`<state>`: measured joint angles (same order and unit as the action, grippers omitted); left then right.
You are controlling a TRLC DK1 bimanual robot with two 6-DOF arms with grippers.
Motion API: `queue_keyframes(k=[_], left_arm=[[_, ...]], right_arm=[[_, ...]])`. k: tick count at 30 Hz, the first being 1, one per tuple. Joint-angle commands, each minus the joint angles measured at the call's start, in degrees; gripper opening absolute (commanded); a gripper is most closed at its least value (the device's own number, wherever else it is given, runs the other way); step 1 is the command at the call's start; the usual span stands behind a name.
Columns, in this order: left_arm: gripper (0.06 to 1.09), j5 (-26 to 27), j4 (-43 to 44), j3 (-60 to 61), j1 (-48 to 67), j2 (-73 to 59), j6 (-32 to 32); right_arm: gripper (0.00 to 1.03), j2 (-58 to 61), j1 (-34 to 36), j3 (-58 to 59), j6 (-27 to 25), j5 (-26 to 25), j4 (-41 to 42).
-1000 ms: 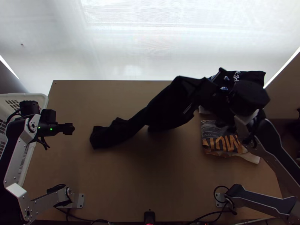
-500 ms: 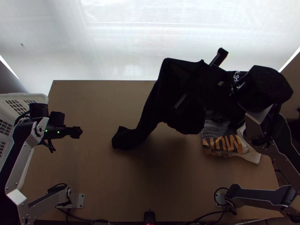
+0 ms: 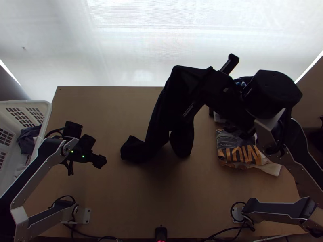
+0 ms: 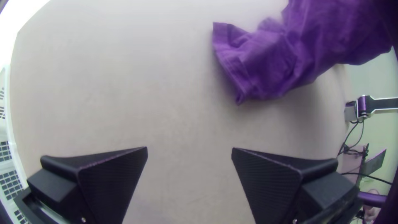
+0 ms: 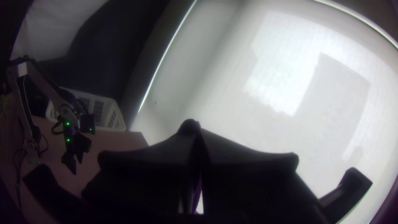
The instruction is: Fold the t-shirt
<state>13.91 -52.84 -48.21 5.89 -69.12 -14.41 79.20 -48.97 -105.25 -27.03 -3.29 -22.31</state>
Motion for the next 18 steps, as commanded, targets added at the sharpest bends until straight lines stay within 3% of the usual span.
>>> queue_keyframes(k=[1, 9, 15, 18], left_arm=[[1.04, 0.2, 5.2, 2.1, 5.2, 0.0, 1.9], [1.04, 3.4, 11.7, -0.1, 5.4, -5.1, 3.9], [1.03, 10.0, 12.0, -3.5, 8.1, -11.6, 3.2], [1.03, 10.7, 11.5, -4.4, 12.0, -13.6, 3.1]], right_arm=[[0.03, 0.7, 0.0, 1.5, -0.1, -2.2, -0.5], [0.03, 0.6, 0.0, 3.0, -0.7, -4.1, -0.5], [0.03, 0.8, -0.2, 3.5, -0.7, -5.6, -0.5], [0.03, 1.1, -0.1, 3.5, -1.0, -5.9, -0.5]])
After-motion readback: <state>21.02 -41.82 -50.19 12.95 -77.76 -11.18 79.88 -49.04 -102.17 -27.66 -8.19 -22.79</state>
